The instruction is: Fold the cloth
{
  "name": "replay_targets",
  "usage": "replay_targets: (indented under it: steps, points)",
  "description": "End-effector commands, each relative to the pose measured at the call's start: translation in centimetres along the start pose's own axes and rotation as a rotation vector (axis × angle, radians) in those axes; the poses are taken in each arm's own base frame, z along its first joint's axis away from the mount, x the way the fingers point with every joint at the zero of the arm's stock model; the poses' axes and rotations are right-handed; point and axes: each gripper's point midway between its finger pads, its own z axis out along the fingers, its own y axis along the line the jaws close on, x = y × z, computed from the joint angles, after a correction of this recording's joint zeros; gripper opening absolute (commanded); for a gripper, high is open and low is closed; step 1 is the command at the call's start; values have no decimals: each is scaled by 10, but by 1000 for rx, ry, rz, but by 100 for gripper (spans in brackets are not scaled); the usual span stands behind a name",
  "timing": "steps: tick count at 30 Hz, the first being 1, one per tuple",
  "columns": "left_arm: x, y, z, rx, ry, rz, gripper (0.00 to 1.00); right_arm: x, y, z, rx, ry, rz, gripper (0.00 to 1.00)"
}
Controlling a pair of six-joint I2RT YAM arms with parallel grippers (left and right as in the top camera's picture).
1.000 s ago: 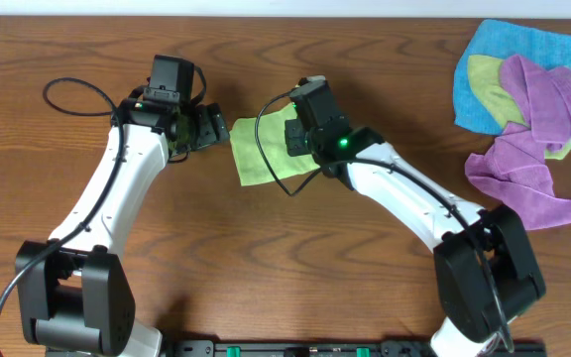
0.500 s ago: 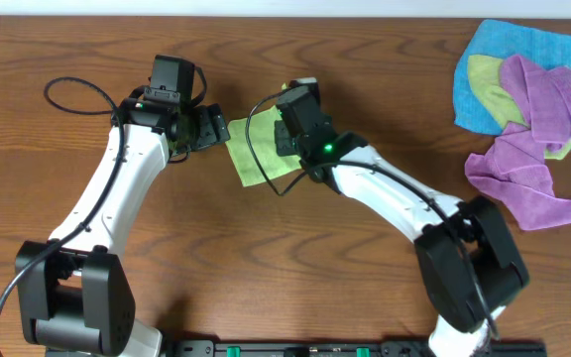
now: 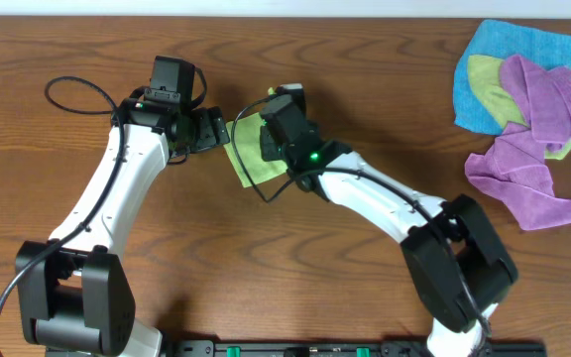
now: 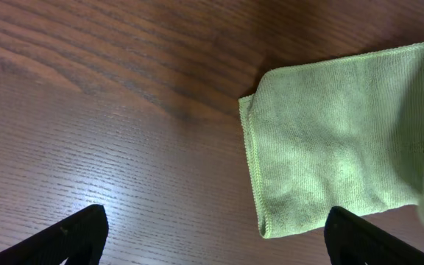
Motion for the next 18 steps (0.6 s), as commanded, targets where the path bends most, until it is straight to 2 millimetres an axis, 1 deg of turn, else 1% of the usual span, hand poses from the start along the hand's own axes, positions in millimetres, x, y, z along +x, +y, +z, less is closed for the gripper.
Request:
replay_targets:
  steps: [1, 4, 11, 14, 18]
  points:
    - [-6, -2, -9, 10, -22, 9, 95, 10, 5, 10, 11, 17, 4, 1]
    - [-5, -2, -9, 8, -17, 9, 95, 15, 8, 14, 8, 24, 13, 2]
    - [-5, -2, -9, 8, -17, 9, 95, 17, 21, 12, -16, 13, 31, 2]
    - [-5, -2, -9, 7, -17, 9, 95, 22, 30, 10, -32, 18, 57, 2]
    - [-5, -2, -9, 7, -17, 9, 95, 26, 45, 6, -59, 13, 40, 2]
